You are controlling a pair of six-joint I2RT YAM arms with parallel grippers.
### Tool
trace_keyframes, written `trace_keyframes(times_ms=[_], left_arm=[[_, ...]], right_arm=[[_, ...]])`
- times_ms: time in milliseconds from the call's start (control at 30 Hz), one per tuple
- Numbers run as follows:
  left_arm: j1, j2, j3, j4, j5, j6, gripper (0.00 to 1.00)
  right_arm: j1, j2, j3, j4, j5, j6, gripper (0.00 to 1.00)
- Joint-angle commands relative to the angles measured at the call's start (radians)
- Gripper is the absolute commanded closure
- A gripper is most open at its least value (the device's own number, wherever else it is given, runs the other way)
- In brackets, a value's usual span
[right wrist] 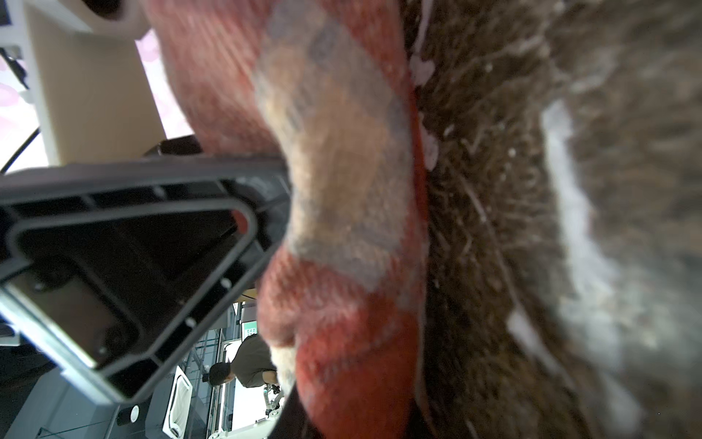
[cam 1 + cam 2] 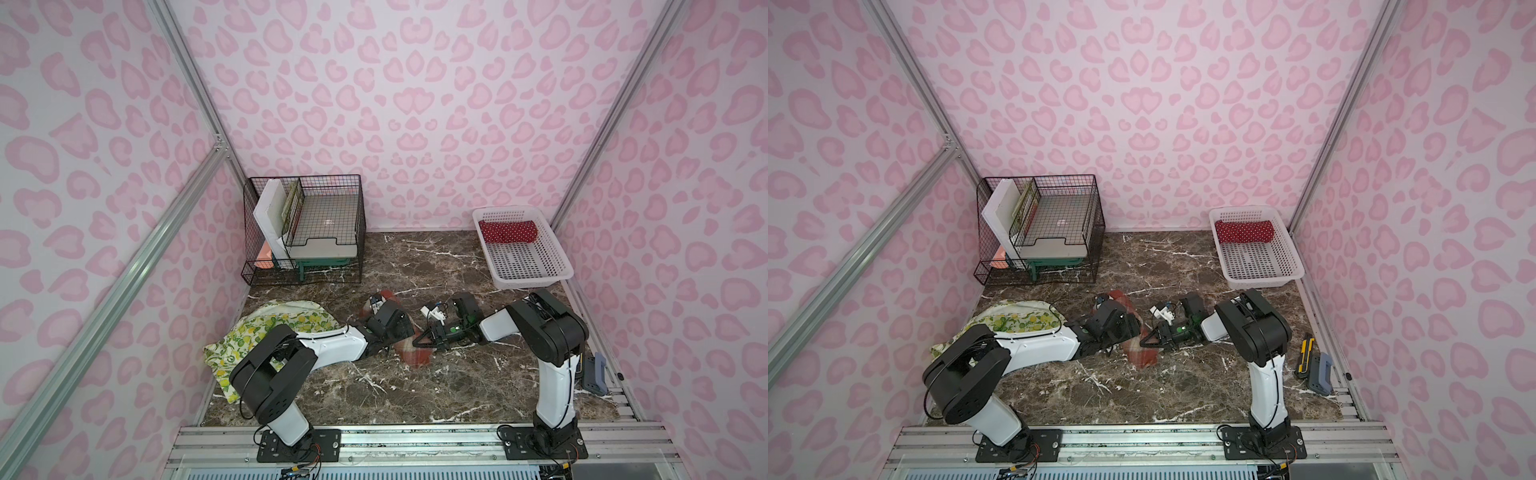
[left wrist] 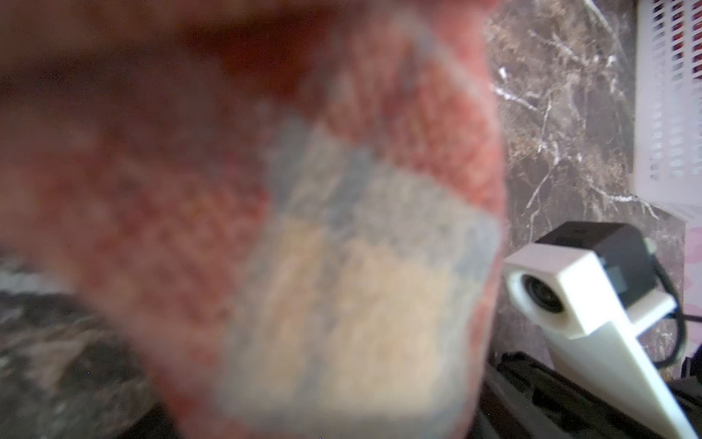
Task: Roll up the skirts
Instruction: Roll the skirt at the center of the board, then pick up the skirt from the center of the board.
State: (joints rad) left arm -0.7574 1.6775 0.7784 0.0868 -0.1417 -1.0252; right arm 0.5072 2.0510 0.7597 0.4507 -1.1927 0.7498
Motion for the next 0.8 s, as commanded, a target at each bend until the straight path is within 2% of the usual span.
trace_keyframes(times_ms=[0,100,167,200,267,300,367,433,467,567,667,767], left_arm=[[-0.011,0.067,-0.006,-0.052,0.056,-0.007,0.17],[-0.018,0.096,-0.017,-0.021,0.072,-0.021,0.32],[-0.02,0.094,-0.032,0.0,0.07,-0.022,0.49],[-0.019,0.09,-0.033,0.0,0.062,-0.019,0.61],[-0.019,0.08,-0.025,-0.033,0.033,-0.014,0.94],[-0.02,0.075,-0.018,-0.056,0.019,-0.012,1.0],[-0.019,0.056,-0.011,-0.069,0.007,0.01,1.0],[-0.02,0.035,-0.001,-0.104,-0.019,0.026,1.0],[-0.017,0.028,0.018,-0.143,-0.033,0.046,1.0],[-0.002,0.028,0.072,-0.229,-0.04,0.116,1.0],[0.042,0.044,0.094,-0.274,-0.01,0.156,1.0],[0.084,0.042,0.093,-0.274,0.053,0.196,1.0]], right_arm=[[-0.008,0.044,-0.018,-0.243,0.27,-0.025,1.0],[-0.014,0.046,-0.019,-0.232,0.256,-0.015,1.0],[-0.017,0.044,-0.019,-0.233,0.257,-0.012,1.0],[-0.017,0.043,-0.019,-0.23,0.253,-0.01,1.0],[-0.02,0.036,-0.02,-0.222,0.249,-0.004,1.0],[-0.021,0.031,-0.02,-0.224,0.252,-0.002,0.98],[-0.022,0.005,-0.025,-0.221,0.252,0.001,0.88],[-0.027,-0.049,-0.026,-0.256,0.277,-0.02,0.73],[-0.032,-0.09,-0.023,-0.294,0.301,-0.043,0.65],[-0.043,-0.249,-0.009,-0.442,0.397,-0.124,0.5],[-0.059,-0.428,0.006,-0.624,0.546,-0.203,0.42],[-0.108,-0.613,0.027,-0.784,0.709,-0.247,0.39]])
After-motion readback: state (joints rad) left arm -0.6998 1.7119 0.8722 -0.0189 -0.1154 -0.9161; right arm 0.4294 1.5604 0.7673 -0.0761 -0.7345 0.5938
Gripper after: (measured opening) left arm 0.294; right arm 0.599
